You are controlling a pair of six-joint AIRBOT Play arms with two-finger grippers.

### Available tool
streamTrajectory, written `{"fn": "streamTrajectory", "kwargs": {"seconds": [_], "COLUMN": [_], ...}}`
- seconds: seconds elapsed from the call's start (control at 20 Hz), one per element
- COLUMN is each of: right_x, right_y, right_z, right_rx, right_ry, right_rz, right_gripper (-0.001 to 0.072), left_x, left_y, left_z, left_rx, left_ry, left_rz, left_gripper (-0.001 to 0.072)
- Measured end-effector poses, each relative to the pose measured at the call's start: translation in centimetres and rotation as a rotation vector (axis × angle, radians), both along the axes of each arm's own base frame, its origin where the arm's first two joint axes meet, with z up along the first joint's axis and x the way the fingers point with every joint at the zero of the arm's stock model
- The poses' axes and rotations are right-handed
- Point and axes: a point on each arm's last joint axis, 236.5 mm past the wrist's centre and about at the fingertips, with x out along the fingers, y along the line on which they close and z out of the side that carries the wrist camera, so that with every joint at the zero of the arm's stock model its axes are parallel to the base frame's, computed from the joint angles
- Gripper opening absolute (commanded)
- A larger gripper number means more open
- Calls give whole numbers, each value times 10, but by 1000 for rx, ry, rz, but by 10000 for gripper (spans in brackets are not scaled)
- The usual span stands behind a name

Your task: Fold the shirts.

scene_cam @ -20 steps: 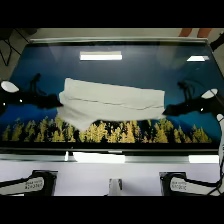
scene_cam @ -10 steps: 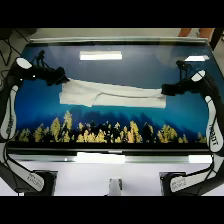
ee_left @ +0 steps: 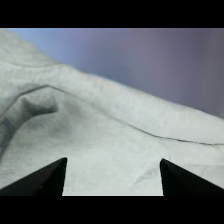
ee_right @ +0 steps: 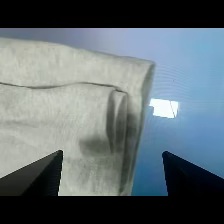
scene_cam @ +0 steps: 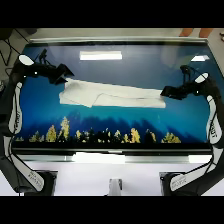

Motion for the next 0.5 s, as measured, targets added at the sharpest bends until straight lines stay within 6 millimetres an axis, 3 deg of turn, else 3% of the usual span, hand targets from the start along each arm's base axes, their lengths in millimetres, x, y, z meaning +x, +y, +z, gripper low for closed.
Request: {"fn": "streamTrajectory", "kwargs": {"seconds": [0.1, 0.25, 0.3, 0.35, 0.4, 0.45, 0.5], "right_x": [-5, -8, -6, -7, -7, -10, -11], "right_y": [0, 19, 28, 37, 46, 52, 59], "right_z": [-11, -25, -28, -31, -34, -39, -38], "right_rx": [28, 96, 121, 138, 155, 169, 183], "right_ry": [40, 84, 89, 100, 110, 127, 134], "right_rz": [-9, -4, -3, 4, 7, 9, 16], "right_gripper": [691, 681, 632, 405, 40, 40, 38], "left_x": [-5, -14, -18, -22, -26, -30, -35], "left_y": [-13, -35, -46, -56, -67, -78, -89], "left_z": [20, 42, 48, 52, 53, 54, 54], "left_rx": [-6, -2, -7, -7, -6, -6, -7], "left_ry": [-32, -73, -84, -92, -92, -94, -94], "left_rz": [-48, -115, -141, -166, -190, -215, -237], "left_gripper": [707, 707, 707, 707, 691, 549, 270]}}
